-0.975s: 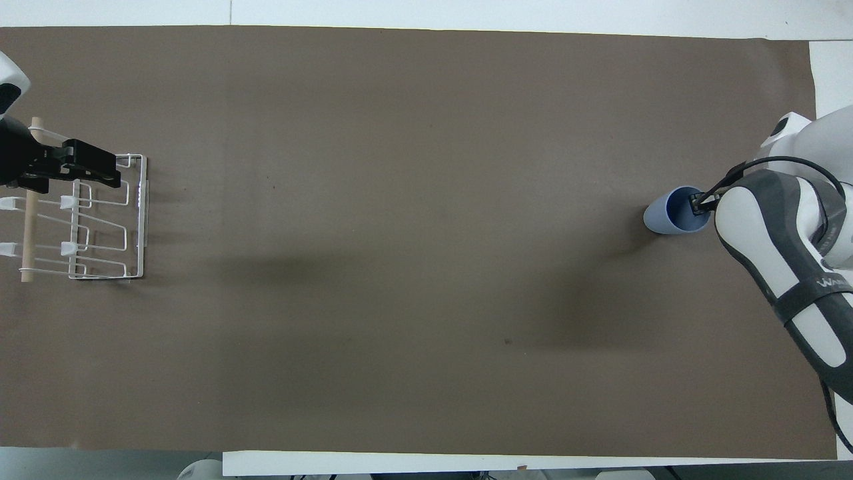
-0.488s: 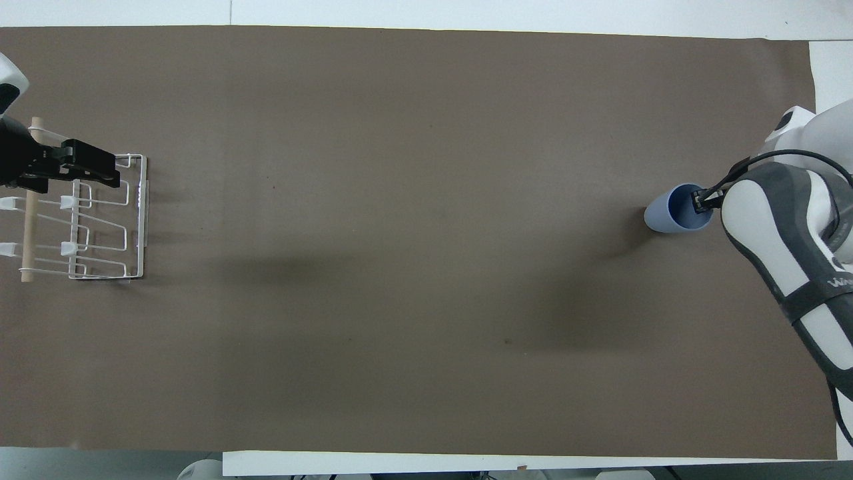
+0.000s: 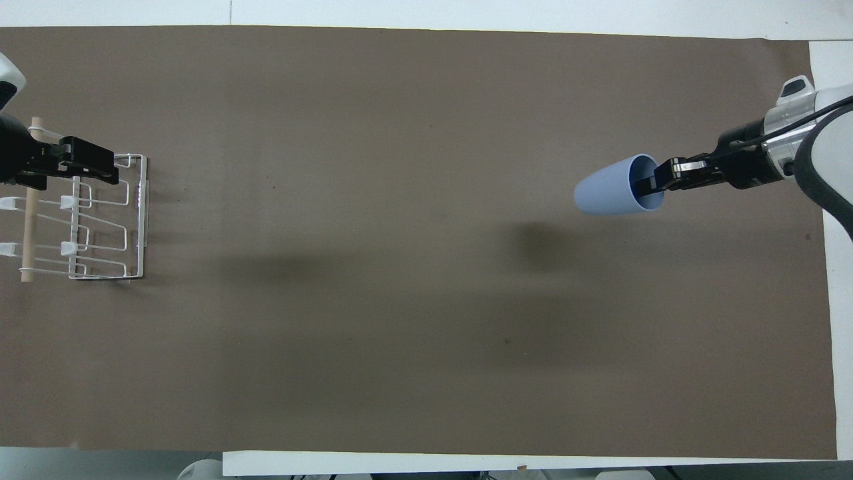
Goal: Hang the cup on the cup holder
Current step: 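Lift the cup and tilt it sideways toward the left gripper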
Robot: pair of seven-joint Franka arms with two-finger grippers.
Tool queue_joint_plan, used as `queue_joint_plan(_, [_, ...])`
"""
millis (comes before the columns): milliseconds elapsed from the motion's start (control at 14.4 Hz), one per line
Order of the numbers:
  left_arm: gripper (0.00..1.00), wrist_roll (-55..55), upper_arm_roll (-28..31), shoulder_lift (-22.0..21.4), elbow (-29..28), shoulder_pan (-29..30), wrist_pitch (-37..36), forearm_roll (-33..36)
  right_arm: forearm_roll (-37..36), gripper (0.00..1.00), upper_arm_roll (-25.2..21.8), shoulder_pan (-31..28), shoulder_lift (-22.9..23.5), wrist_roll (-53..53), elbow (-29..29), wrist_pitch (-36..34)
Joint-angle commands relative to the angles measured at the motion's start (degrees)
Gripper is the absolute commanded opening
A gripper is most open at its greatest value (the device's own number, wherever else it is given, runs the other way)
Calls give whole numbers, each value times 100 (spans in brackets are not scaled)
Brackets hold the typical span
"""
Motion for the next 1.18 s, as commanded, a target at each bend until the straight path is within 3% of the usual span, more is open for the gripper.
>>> queue_joint_plan(0, [100,-35,57,-166,-203,-21,103,55,936,0,124,56,-7,-43,15,-116])
queue_joint_plan(418, [100,-377,48,-166,-185,-91,-21,55,2641,0,124,864,-173,546,-55,6])
queue_joint_plan(836, [100,-1412,31,-175,-194,-231,-126,46,3555,0,124,1559,-357,959,-529,841])
queue_joint_plan(1115, [100,-5211,22,-201,-212,-591,-91,46,3909,0,124,1621,-332,977,-591,797])
